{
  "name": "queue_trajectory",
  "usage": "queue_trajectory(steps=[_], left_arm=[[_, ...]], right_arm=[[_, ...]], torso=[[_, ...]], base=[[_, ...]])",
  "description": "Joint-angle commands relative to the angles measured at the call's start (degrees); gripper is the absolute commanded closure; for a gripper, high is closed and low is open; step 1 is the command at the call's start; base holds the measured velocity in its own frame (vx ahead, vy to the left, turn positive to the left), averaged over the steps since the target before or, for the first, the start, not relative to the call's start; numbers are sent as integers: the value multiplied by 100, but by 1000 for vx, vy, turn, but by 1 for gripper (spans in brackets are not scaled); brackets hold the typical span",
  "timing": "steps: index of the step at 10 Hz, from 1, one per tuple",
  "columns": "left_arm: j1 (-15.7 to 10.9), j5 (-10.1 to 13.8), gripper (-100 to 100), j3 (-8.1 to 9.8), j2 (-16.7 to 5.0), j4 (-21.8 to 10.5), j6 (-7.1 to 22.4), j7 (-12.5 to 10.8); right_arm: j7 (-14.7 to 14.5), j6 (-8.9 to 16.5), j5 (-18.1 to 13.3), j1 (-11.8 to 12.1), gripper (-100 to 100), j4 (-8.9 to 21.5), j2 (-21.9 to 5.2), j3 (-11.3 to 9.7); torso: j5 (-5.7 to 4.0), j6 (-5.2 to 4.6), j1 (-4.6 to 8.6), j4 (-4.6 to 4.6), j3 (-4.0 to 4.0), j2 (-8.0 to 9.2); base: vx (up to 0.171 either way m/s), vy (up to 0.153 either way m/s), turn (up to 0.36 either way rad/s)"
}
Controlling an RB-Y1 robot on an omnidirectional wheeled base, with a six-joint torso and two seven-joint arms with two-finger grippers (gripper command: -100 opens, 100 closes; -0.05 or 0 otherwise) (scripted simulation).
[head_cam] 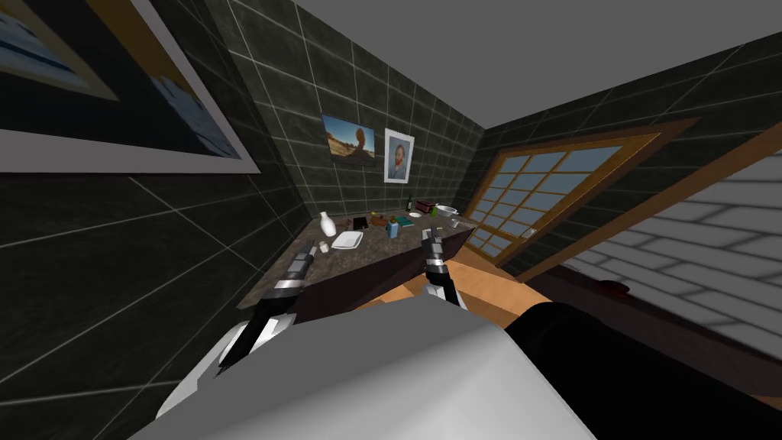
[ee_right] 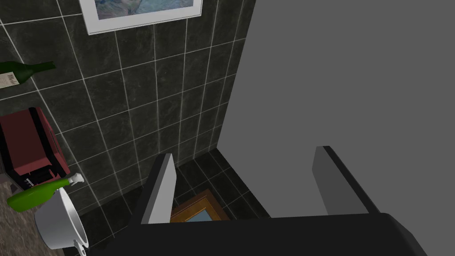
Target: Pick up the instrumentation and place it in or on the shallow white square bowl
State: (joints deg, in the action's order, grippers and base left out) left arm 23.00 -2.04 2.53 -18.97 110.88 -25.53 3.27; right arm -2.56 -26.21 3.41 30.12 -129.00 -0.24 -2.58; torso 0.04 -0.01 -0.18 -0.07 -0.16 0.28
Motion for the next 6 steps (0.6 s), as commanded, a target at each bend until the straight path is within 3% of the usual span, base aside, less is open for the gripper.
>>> queue_trajectory(steps=[1, 5, 6], left_arm=[[-81, -45, -100, 26, -248, -235, 141, -22], [-335, -236, -100, 44, -811, -849, 506, -5], [-335, -236, -100, 44, -811, -864, 506, -5]], right_arm=[[0, 0, 0, 0, 0, 0, 0, 0], [0, 0, 0, 1, 0, 0, 0, 0], [0, 0, 0, 1, 0, 0, 0, 0]], torso=[[0, 0, 0, 0, 0, 0], [0, 1, 1, 2, 7, -12], [0, 2, 2, 3, 9, -17]], base=[[-80, 29, -187], [-53, 24, -170], [-16, 16, -31]])
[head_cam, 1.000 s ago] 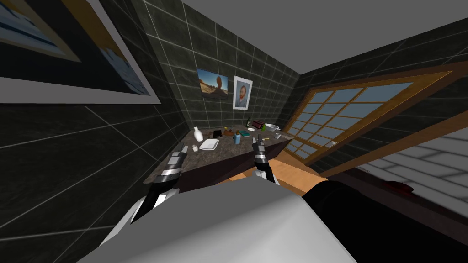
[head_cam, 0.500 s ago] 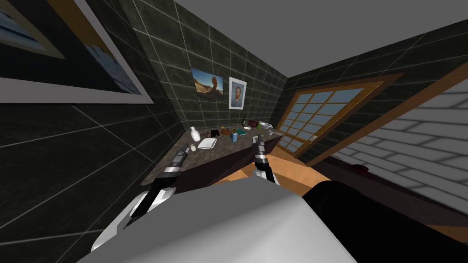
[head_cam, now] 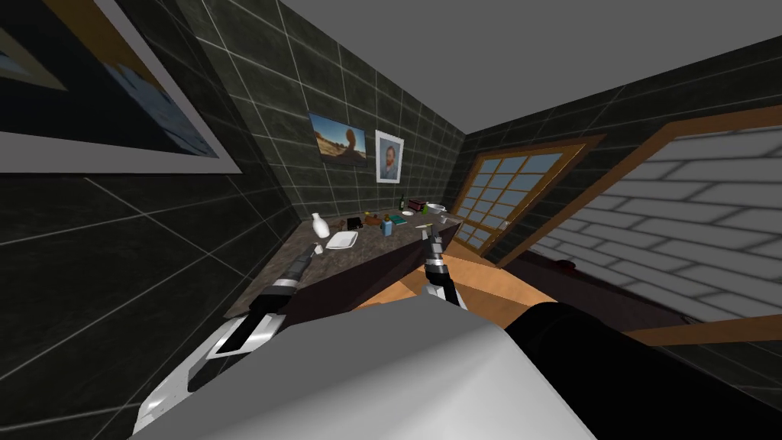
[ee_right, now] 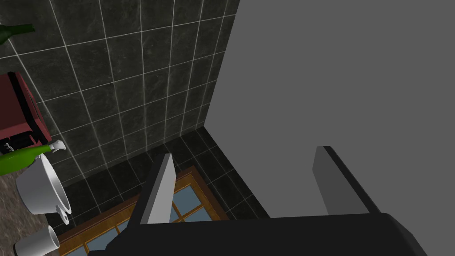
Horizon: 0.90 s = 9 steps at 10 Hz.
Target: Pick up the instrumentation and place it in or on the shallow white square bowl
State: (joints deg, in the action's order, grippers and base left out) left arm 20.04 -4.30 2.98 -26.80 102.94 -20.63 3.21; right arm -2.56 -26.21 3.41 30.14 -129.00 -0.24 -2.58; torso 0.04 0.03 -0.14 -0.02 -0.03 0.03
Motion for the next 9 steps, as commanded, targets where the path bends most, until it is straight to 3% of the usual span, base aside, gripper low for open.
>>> queue_trajectory(steps=[1, 6, 7, 9], left_arm=[[-93, -71, -100, -1, -165, -224, 106, 13], [-309, -441, -100, -7, -790, -936, 540, 121], [-309, -441, -100, -7, -790, -936, 540, 121], [-367, -603, -100, -13, -1006, -1186, 699, 177]], right_arm=[[0, 0, 0, 0, 0, 0, 0, 0], [0, 0, 0, 0, 0, 0, 0, 0], [0, 0, 0, 0, 0, 0, 0, 0], [0, 0, 0, 0, 0, 0, 0, 0]], torso=[[0, 0, 0, 0, 0, 0], [0, -1, 0, 3, 6, -11], [0, -1, -1, 3, 8, -13], [-1, 0, 2, 4, 9, -16]], base=[[-10, 7, -64], [-2, 14, -153], [13, 15, -23], [24, 12, -84]])
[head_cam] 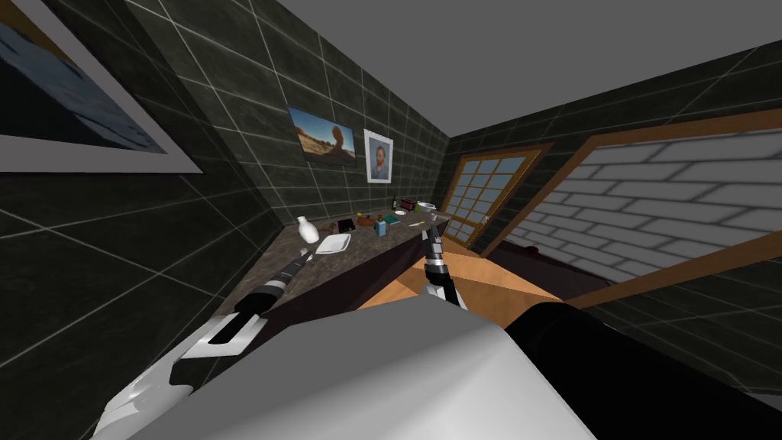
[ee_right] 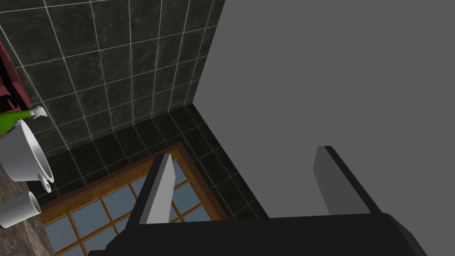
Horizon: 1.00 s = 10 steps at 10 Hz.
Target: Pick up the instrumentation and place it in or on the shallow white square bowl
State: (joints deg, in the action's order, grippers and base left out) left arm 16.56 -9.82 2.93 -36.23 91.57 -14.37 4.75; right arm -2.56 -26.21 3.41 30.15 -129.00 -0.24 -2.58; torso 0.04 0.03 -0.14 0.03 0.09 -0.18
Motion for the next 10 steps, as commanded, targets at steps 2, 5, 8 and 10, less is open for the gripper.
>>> queue_trajectory(steps=[2, 5, 8, 10], left_arm=[[-61, -210, -100, -21, -267, -279, 220, 81], [-114, -424, -100, -47, -547, -601, 420, 160], [-163, -592, -100, -74, -778, -886, 587, 220], [-188, -673, -100, -98, -888, -1039, 672, 248]], right_arm=[[0, 0, 0, 0, 0, 0, 0, 0], [0, 0, 0, 0, 0, 0, 0, 0], [0, 0, 0, 0, 0, 0, 0, 0], [0, 0, 0, 1, 0, 0, 0, 0]], torso=[[0, 0, -1, 0, 1, -1], [0, 1, -1, 1, 2, -4], [0, 1, 0, 1, 4, -6], [-1, 2, 4, 2, 4, -7]], base=[[32, 21, -117], [39, 21, -95], [42, 18, -84], [43, 10, -64]])
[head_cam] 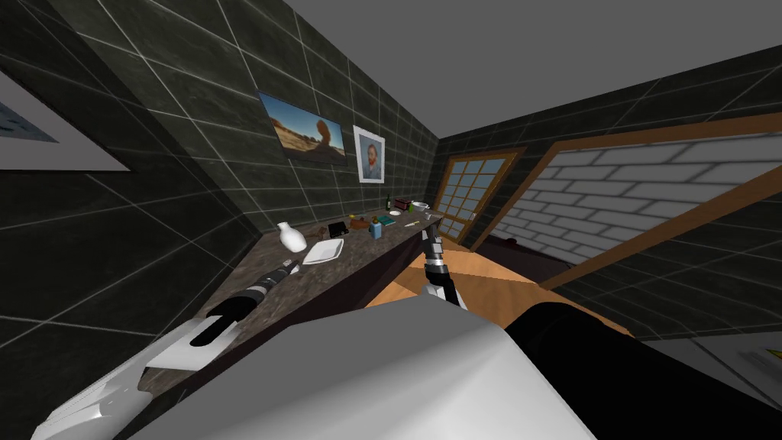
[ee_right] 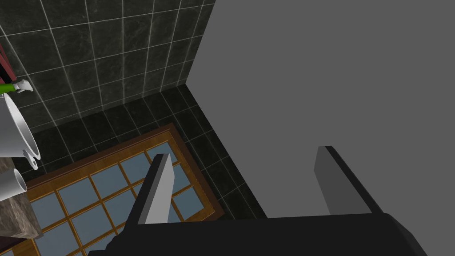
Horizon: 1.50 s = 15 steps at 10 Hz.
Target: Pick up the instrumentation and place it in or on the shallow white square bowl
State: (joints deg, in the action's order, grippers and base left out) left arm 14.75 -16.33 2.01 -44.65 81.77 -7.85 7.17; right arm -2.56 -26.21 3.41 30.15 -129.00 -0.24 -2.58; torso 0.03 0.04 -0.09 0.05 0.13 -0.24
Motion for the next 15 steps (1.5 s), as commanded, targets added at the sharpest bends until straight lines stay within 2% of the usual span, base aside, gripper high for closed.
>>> queue_trajectory(steps=[1, 2, 3, 4, 7, 11, 12, 13, 15], left_arm=[[-11, -75, -100, -38, -111, -177, 82, 25], [4, -66, -100, -4, -12, -127, 16, 45], [5, -73, 0, -4, -13, -142, 19, 57], [-125, -75, -100, 39, 24, -300, 84, 70], [-386, -80, -100, 126, 99, -620, 214, 99], [-646, -86, -100, 213, 174, -940, 344, 128], [-595, -74, -100, 194, 138, -873, 328, 107], [-603, -75, 100, 196, 141, -882, 335, 109], [-592, -78, 100, 194, 138, -892, 350, 113]], right_arm=[[0, 0, 0, 0, 0, 0, 0, 0], [0, 0, 0, 0, 0, 0, 0, 0], [0, 0, 0, 0, 0, 0, 0, 0], [0, 0, 0, 0, 0, 0, 0, 0], [0, 0, 0, -2, 0, 0, 0, 0], [0, 0, 0, -1, 0, 0, 0, 0], [0, 0, 0, -1, 0, 0, 0, 0], [0, 0, 0, 0, 0, 0, 0, 0], [0, 0, 0, 0, 0, 0, 0, 0]], torso=[[0, 0, 0, 0, 0, 0], [0, 0, 0, 0, 0, 0], [0, 2, 2, -1, -4, 7], [-1, 2, 4, -3, -8, 13], [1, -2, -5, -12, -31, 55], [0, 2, -1, -10, -25, 42], [0, 1, 0, -9, -23, 39], [0, 5, 0, -7, -18, 30], [1, -1, 5, -11, -16, 21]], base=[[43, 10, -78], [19, 7, -15], [0, 0, 0], [-34, 13, -186], [-100, 31, -199], [-70, 17, -136], [-25, 6, -32], [-5, 3, 19], [0, 0, 0]])
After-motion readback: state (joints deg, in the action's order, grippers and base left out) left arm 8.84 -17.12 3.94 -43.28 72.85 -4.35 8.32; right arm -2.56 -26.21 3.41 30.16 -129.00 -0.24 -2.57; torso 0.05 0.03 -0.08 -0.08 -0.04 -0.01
